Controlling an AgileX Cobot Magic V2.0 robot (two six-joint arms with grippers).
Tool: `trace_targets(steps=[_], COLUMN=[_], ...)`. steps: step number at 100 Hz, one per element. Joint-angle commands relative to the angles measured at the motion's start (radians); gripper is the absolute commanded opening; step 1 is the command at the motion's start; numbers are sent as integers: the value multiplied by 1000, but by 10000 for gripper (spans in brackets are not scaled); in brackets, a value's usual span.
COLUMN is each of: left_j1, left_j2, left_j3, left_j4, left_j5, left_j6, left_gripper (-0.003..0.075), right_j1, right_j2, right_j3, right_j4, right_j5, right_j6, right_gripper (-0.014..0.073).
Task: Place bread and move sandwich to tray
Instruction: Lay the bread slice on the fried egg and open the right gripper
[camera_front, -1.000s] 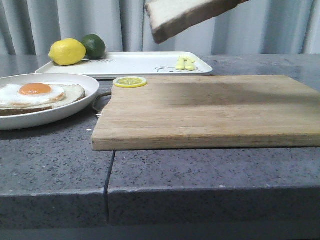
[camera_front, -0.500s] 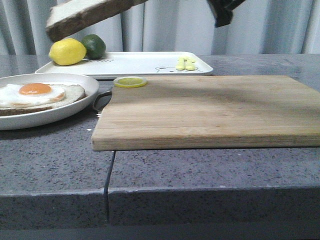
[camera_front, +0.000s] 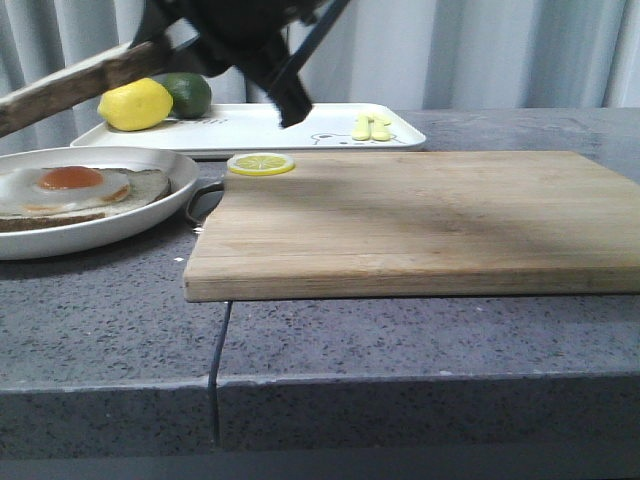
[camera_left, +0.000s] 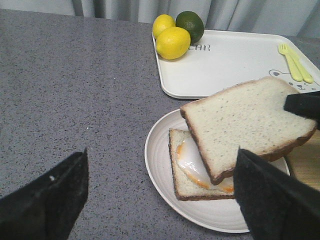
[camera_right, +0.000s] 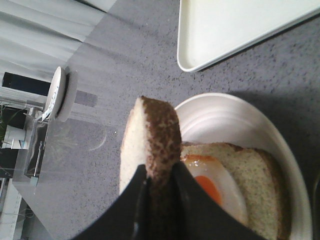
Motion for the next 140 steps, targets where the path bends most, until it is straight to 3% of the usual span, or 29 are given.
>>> trace_targets(steps=[1, 62, 76, 102, 140], left_j1=[2, 2, 2, 2, 2], left_j2=[11, 11, 11, 11, 11], left_j3=[-36, -36, -36, -36, -36], left_j4=[-12, -12, -12, -12, -12], left_j5=[-66, -66, -66, -66, -66], left_j6=[1, 1, 1, 1, 1], left_gripper=[557, 557, 556, 557, 557], right_j1=[14, 30, 30, 30, 30], right_j2=[-25, 39, 39, 39, 39], right_j3=[-51, -51, -51, -51, -48], right_j4=[65, 64, 64, 64, 63], right_j5=[6, -31, -37, -39, -75], right_j6=[12, 5, -18, -48, -74], right_gripper=[-109, -95, 20, 323, 350])
